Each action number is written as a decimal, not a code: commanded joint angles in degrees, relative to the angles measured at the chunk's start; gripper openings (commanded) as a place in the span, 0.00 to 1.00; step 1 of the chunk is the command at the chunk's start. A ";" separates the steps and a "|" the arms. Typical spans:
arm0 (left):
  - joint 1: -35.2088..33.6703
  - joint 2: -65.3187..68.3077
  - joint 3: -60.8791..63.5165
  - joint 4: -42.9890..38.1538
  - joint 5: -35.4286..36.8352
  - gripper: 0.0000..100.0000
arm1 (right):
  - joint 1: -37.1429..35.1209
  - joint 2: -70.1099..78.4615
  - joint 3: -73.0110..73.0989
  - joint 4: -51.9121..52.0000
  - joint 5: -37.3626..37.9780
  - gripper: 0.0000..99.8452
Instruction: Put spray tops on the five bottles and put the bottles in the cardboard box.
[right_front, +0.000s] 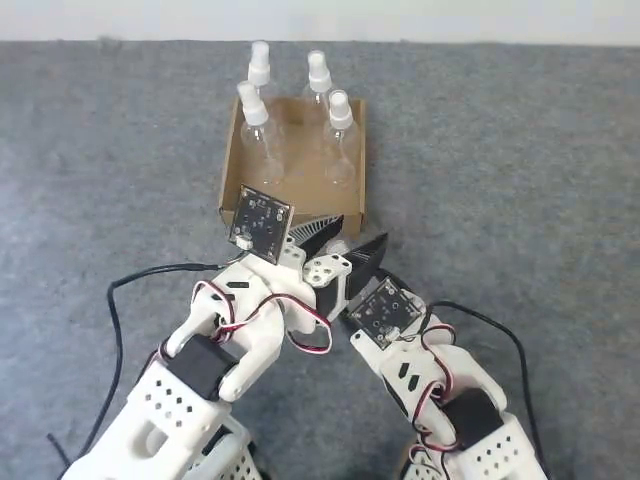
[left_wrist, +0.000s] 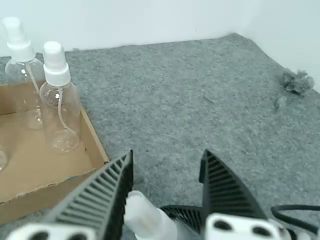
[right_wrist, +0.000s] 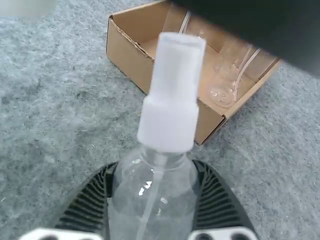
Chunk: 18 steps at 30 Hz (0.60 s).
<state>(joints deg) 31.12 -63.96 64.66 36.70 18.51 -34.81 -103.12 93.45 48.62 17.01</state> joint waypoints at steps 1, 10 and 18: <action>0.00 -1.41 -0.92 0.26 -0.62 0.20 | 0.13 -0.92 -0.53 -1.45 0.26 0.01; -1.85 -1.49 -2.33 1.05 -0.70 0.17 | 0.13 -0.92 -0.53 -1.45 0.26 0.01; -8.88 -1.32 -6.29 3.60 -0.70 0.08 | 0.13 -0.92 -0.53 -1.45 0.26 0.01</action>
<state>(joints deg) 23.91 -64.04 62.20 40.13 18.51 -34.81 -103.12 93.45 48.62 17.01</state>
